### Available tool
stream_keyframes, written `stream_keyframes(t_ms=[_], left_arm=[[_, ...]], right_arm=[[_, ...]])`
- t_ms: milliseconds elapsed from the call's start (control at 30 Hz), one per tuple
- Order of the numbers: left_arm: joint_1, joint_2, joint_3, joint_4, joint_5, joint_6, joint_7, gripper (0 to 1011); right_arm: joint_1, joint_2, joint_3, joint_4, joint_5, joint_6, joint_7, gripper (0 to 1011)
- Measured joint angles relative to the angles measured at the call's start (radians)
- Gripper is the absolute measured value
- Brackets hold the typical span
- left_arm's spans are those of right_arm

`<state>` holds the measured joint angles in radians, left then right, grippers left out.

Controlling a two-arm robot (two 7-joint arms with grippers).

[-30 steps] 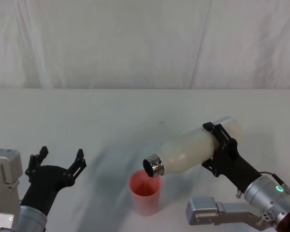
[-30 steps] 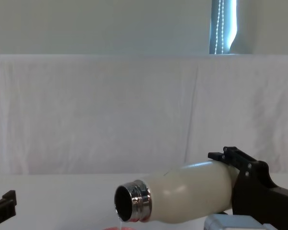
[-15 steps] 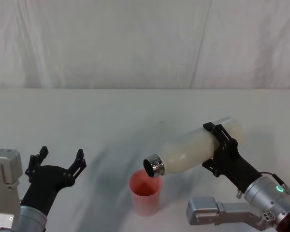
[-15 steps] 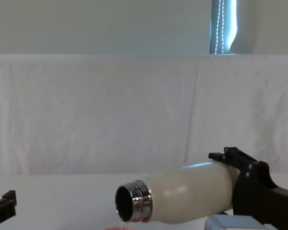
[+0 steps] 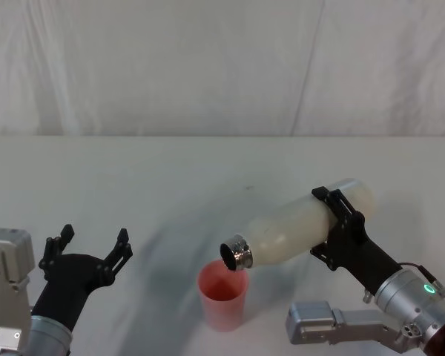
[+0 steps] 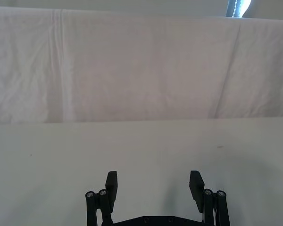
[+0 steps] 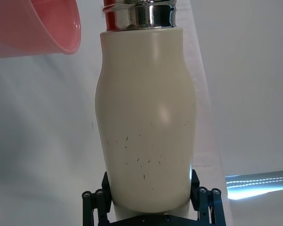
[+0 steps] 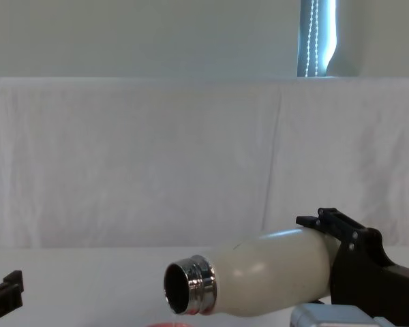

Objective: Grasp the thermos with one hand and pour water into the cup lid.

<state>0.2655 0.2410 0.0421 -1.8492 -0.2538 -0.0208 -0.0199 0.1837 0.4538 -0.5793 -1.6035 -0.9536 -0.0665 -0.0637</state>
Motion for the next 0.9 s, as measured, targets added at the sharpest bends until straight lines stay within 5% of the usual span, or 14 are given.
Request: stream_keyframes(t_ms=[900], left_arm=[[0.0,0.0,0.0,0.0,0.0,0.0,0.0,1001]], right_arm=[[0.001,0.001,-0.002,-0.001,-0.003,0.0,0.0,950]])
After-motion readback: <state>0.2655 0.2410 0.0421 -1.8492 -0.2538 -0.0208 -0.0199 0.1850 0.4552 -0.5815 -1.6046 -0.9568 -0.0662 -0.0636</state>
